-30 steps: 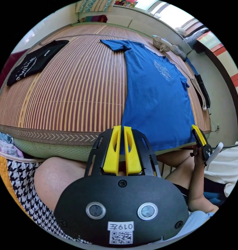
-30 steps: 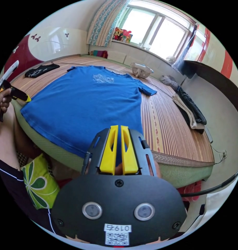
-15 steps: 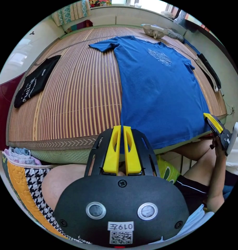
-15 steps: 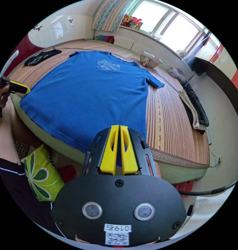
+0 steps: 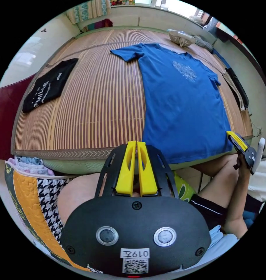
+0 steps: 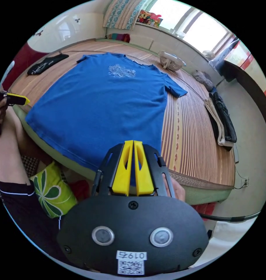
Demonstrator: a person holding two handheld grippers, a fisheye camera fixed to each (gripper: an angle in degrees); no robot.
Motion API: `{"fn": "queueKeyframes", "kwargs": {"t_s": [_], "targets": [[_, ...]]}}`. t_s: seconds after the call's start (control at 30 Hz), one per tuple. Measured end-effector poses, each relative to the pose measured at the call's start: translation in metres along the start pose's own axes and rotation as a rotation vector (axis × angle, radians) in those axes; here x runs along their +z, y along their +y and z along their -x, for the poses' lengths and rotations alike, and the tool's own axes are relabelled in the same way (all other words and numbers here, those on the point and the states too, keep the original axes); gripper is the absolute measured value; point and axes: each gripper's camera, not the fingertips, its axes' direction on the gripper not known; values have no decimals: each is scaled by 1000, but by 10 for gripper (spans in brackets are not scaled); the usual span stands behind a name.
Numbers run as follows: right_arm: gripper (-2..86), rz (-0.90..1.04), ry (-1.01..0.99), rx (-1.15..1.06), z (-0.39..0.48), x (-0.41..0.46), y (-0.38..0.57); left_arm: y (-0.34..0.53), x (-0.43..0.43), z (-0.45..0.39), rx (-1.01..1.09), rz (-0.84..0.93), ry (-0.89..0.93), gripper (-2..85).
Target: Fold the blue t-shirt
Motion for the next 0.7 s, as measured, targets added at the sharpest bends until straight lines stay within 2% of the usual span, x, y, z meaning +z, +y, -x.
{"fn": "queueKeyframes", "kwargs": {"t_s": [0.1, 0.2, 0.33, 0.5, 0.6, 0.7], "targets": [[-10, -116, -102, 70, -35, -13, -3, -8, -35, 0, -4, -107, -68, 9], [-10, -229, -176, 101, -73, -19, -12, -39, -56, 2, 15, -212, -11, 9], [-9, -149, -27, 86, -110, 17, -55, -114, -58, -19, 90, -285, 21, 9], [0, -114, -116, 123, -155, 95, -104, -190, -26, -42, 129, -325, 23, 8], [38, -89, -235, 206, -187, 149, -121, -214, 14, -40, 125, -310, 70, 8], [47, -47, -323, 232, -206, 190, -126, -229, 53, -31, 100, -213, 64, 8]]}}
